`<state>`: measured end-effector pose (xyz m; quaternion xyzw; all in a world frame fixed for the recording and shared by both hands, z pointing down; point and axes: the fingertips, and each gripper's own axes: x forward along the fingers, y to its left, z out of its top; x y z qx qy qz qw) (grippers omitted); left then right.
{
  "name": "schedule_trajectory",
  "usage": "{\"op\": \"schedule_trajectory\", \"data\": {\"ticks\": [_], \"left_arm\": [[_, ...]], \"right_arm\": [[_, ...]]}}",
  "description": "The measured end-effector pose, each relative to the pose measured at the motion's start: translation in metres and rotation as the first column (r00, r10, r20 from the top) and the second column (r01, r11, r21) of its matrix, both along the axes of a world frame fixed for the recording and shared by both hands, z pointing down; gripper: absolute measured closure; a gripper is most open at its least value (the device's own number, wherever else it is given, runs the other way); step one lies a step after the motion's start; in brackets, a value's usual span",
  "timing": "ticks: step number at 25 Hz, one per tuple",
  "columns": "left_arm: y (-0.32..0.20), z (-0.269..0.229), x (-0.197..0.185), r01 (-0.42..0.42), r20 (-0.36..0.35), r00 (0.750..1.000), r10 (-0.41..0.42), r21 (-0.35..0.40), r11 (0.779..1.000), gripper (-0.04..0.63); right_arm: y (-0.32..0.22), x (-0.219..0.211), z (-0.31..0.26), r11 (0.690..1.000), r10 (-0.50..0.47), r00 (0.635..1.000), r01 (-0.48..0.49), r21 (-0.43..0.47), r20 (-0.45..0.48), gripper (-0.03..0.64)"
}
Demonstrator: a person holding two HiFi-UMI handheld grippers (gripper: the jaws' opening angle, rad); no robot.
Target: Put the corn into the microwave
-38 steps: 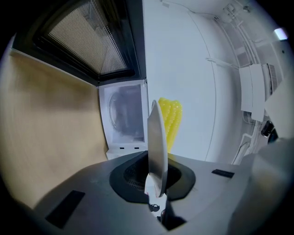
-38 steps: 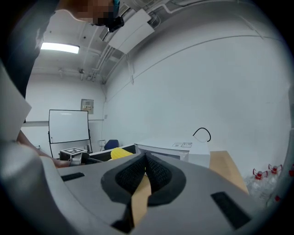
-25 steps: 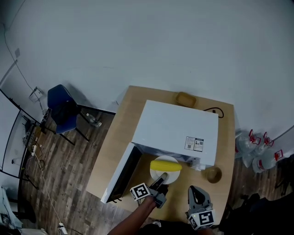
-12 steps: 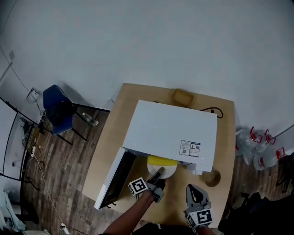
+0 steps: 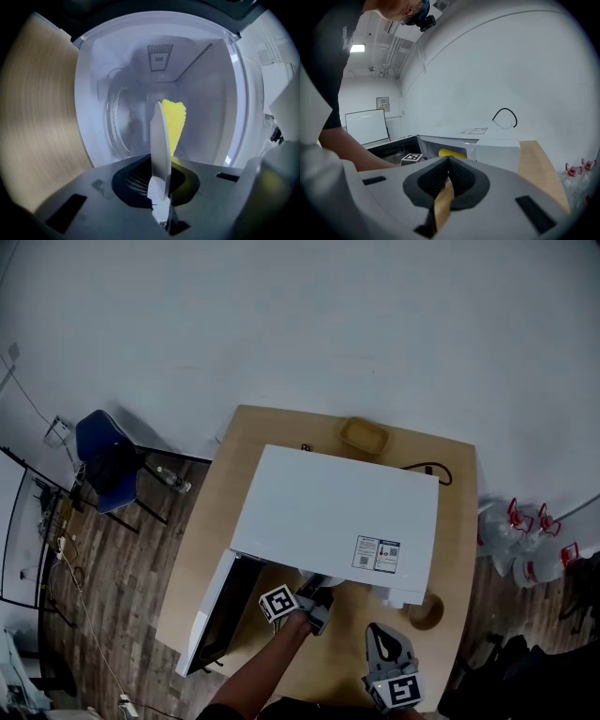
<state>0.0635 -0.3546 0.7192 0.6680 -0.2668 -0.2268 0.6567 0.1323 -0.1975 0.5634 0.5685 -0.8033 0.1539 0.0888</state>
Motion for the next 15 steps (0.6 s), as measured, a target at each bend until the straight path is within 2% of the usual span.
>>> {"op": "schedule_trajectory", "data": {"ticks": [5, 10, 15], "left_arm": [[-0.019, 0.004, 0.017, 0.011, -0.011, 1.000, -0.011, -0.016, 1.000, 0.577], [-0.028, 0.010, 0.028, 0.045, -0.022, 0.999, -0.047, -0.064, 0.997, 0.577], [-0.026, 0.019, 0.032, 0.044, 0.024, 0.999, -0.042, -0.114, 0.992, 0.575]], "right_arm": [[-0.003, 0.016, 0.006, 0.999, 0.030, 0.999, -0.031, -0.015, -0.017, 0.558], [-0.005, 0.028, 0.009, 0.998, 0.058, 0.998, -0.058, -0.017, -0.014, 0.558], [-0.006, 0.032, 0.007, 0.997, 0.072, 0.997, -0.072, -0.020, -0.005, 0.558]]}}
